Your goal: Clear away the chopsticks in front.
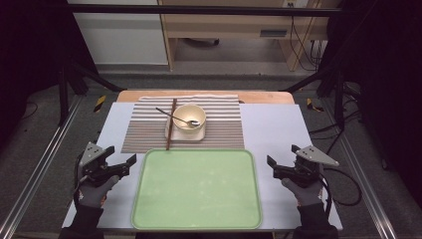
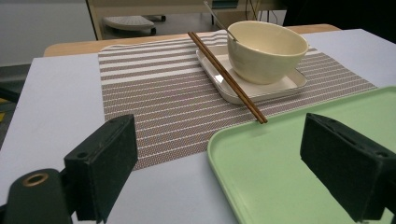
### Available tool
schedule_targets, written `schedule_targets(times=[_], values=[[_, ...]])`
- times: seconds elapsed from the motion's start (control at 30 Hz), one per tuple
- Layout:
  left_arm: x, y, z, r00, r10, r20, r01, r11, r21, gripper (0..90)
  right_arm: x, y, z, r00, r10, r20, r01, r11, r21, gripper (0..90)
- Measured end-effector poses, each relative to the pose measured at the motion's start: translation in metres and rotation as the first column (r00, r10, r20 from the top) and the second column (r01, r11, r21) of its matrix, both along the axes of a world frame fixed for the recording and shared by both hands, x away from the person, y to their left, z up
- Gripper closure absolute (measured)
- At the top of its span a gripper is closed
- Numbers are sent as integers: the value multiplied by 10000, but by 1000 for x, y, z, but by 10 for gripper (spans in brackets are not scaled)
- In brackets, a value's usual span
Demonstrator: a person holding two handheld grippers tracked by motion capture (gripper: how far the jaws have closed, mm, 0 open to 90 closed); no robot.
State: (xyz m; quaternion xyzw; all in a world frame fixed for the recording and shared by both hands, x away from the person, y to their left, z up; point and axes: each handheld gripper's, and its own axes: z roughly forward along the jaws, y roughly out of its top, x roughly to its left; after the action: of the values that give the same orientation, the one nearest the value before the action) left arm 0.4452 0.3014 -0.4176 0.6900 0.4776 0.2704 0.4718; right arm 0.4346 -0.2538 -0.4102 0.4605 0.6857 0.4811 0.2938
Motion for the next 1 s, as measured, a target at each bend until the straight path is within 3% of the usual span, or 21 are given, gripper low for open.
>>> schedule_targets(times=[0.37,0.67,0.87,1.0], values=[[13,-15,2,9999,-122,-95,124,9997,232,113,0,2,1,10000,61,-17,-61,10000,44,56],[29,-28,13,9994,-324,98,321,9992,242,131,2,5,0,9999,130,-102,-130,9999,6,59],[47,-32,22,9996,-181,237,183,9998,-69,144,3,5,-1,9998,85,-181,-84,10000,16,59],[60,-40,24,9995,-182,240,181,9998,40,143,3,5,-1,9998,27,-219,-27,10000,-7,60]])
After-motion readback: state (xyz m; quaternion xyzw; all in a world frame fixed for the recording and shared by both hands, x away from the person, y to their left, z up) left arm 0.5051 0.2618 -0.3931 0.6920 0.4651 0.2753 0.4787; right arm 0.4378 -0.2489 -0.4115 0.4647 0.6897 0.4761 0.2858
